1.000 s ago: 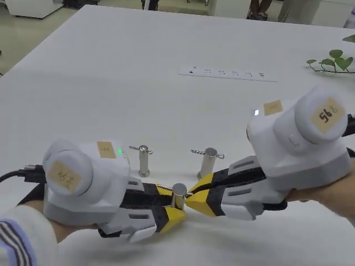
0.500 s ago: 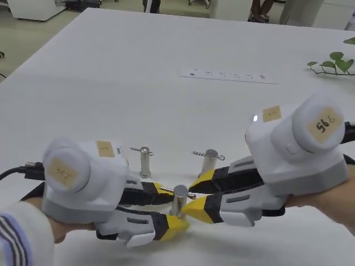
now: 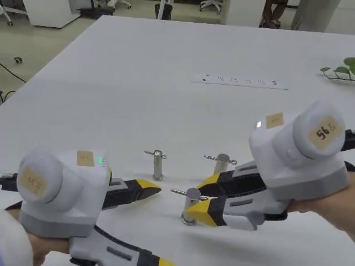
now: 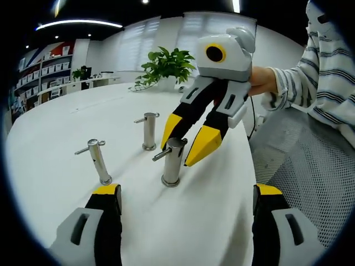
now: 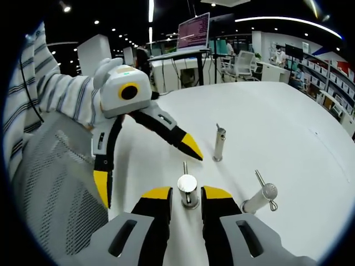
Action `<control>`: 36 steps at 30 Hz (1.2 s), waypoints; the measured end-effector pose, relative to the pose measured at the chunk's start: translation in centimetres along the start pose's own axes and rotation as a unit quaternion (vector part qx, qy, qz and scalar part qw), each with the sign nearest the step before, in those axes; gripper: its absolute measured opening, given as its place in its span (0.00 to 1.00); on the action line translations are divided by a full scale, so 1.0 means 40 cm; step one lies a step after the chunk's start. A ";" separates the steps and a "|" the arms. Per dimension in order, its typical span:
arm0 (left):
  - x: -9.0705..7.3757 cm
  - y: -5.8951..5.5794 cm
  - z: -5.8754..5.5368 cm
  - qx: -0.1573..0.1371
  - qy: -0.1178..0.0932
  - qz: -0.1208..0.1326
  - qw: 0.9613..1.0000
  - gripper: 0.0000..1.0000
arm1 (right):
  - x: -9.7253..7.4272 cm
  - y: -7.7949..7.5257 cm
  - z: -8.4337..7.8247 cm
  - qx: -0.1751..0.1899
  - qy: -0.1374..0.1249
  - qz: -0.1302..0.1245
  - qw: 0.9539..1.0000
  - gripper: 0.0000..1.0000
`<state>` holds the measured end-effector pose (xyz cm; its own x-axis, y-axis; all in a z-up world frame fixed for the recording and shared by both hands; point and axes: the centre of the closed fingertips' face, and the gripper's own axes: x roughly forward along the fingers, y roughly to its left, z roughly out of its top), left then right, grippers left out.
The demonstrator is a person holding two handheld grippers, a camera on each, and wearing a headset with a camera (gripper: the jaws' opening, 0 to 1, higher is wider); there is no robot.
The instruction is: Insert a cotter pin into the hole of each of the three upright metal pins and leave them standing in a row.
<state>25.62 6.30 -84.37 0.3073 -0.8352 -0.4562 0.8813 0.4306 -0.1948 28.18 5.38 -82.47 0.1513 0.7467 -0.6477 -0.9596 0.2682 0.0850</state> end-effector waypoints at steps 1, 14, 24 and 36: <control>-0.003 0.001 0.000 0.004 -0.002 0.003 1.000 0.97 | 0.001 -0.001 0.000 0.000 -0.001 0.000 1.000 0.23; -0.039 0.017 -0.022 -0.027 -0.001 0.020 0.999 0.99 | 0.029 -0.002 -0.005 -0.004 0.000 0.003 1.000 0.19; -0.064 0.043 -0.001 -0.031 -0.014 0.044 0.998 0.99 | 0.026 -0.012 -0.003 -0.022 -0.012 -0.002 1.000 0.14; -0.094 0.059 0.028 -0.054 -0.037 0.067 0.996 0.99 | -0.018 -0.018 0.008 -0.031 -0.030 0.027 0.999 0.13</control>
<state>26.93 10.08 -82.15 0.4495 -0.7888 -0.4192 0.7881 0.5711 -0.2297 28.84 4.84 -81.82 0.1112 0.7950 -0.5963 -0.9794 0.1894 0.0698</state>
